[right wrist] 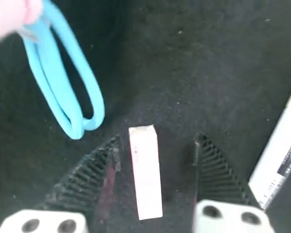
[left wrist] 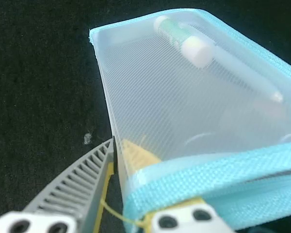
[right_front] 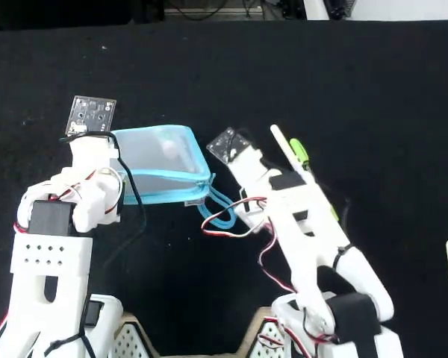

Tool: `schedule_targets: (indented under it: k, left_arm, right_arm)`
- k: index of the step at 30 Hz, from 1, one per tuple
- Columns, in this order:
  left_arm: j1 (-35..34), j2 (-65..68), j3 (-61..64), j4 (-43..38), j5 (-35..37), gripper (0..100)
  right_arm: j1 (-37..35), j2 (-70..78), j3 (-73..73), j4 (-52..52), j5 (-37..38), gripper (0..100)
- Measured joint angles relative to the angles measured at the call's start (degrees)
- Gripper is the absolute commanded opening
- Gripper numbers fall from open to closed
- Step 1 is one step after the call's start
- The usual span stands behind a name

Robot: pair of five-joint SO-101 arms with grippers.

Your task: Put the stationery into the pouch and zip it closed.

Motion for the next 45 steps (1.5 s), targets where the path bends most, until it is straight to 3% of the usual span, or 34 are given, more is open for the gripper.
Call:
schedule_targets:
  k: [3, 7, 8, 12, 20, 25, 28, 41, 43, 45]
  left_arm:
    - [0.0, 0.0, 0.0, 0.0, 0.0, 3]
    - [0.0, 0.0, 0.0, 0.0, 0.0, 3]
    - [0.0, 0.0, 0.0, 0.0, 0.0, 3]
    - [0.0, 0.0, 0.0, 0.0, 0.0, 3]
    - [0.0, 0.0, 0.0, 0.0, 0.0, 3]
    - [0.0, 0.0, 0.0, 0.0, 0.0, 3]
    - [0.0, 0.0, 0.0, 0.0, 0.0, 3]
    - [0.0, 0.0, 0.0, 0.0, 0.0, 3]
    - [0.0, 0.0, 0.0, 0.0, 0.0, 3]
    - [0.0, 0.0, 0.0, 0.0, 0.0, 3]
  right_arm:
    - [0.0, 3.5, 0.0, 0.0, 2.0, 21.1]
    - [0.0, 10.0, -3.0, 2.7, 2.9, 0.4]
    - [0.1, 12.0, -4.5, 3.4, 3.0, 3.7]
    - [0.3, 16.9, -10.4, 4.5, 0.7, 1.1]
    - [6.0, 12.1, -8.5, -5.3, -19.2, 2.9]
    - [6.1, 11.5, -6.8, -10.0, -20.7, 22.7]
    - [6.2, 11.5, -6.8, -10.6, -20.9, 27.9]
    - [6.2, 16.2, -6.8, -15.1, -21.0, 27.3]
    - [5.7, 17.1, -6.8, -15.1, -21.0, 22.0]
    - [5.5, 17.2, -6.8, -15.1, -20.9, 10.5]
